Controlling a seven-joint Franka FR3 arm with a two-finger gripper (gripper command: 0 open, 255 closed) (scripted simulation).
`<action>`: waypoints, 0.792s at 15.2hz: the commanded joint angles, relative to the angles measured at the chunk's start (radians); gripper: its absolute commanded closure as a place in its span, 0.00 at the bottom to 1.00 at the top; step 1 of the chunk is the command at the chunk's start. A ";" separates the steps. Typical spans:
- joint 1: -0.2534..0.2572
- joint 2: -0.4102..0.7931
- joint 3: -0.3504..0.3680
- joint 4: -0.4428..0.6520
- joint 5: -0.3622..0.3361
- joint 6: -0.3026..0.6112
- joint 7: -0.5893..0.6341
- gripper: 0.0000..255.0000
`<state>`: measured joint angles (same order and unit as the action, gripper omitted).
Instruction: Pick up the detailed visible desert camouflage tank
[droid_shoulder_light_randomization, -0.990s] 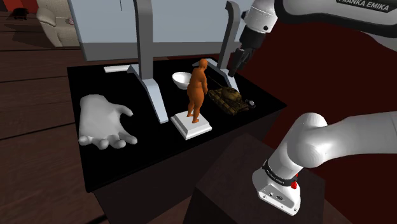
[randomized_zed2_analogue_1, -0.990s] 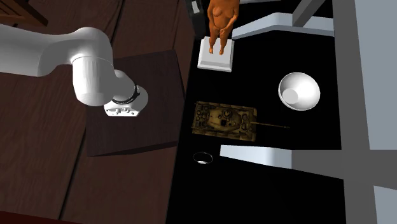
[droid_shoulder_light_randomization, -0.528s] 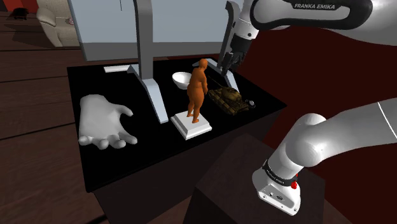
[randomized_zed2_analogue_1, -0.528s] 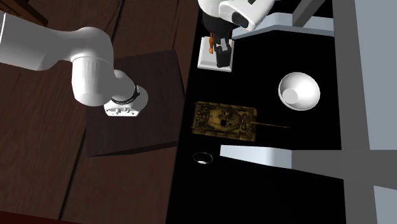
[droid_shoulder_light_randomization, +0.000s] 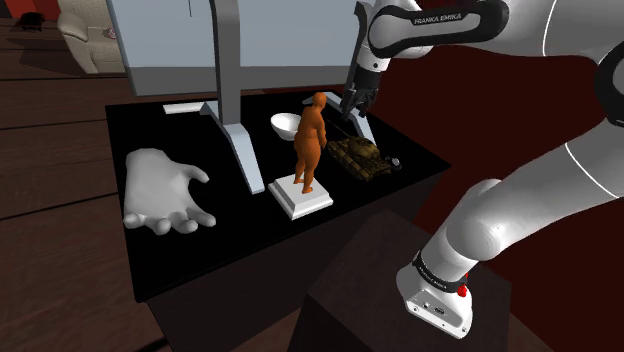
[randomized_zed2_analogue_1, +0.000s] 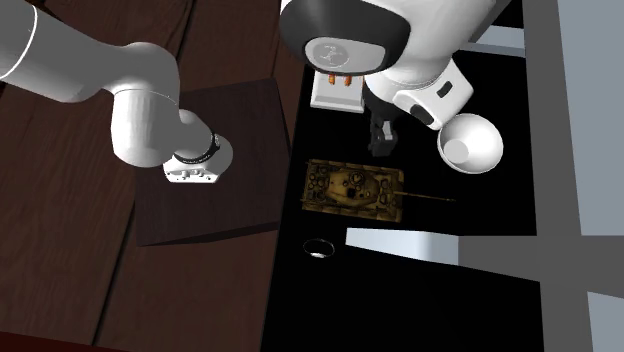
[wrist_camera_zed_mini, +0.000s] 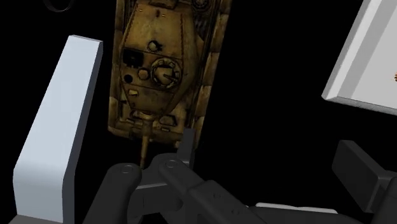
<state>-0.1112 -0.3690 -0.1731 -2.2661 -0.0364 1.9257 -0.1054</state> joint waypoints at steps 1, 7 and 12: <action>-0.013 0.071 -0.025 0.030 0.004 0.029 -0.012 0.00; -0.051 0.274 -0.092 0.137 0.038 0.083 -0.053 0.00; -0.080 0.410 -0.126 0.212 0.075 0.116 -0.085 0.00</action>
<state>-0.1874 0.0214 -0.2953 -2.0615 0.0327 2.0322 -0.1854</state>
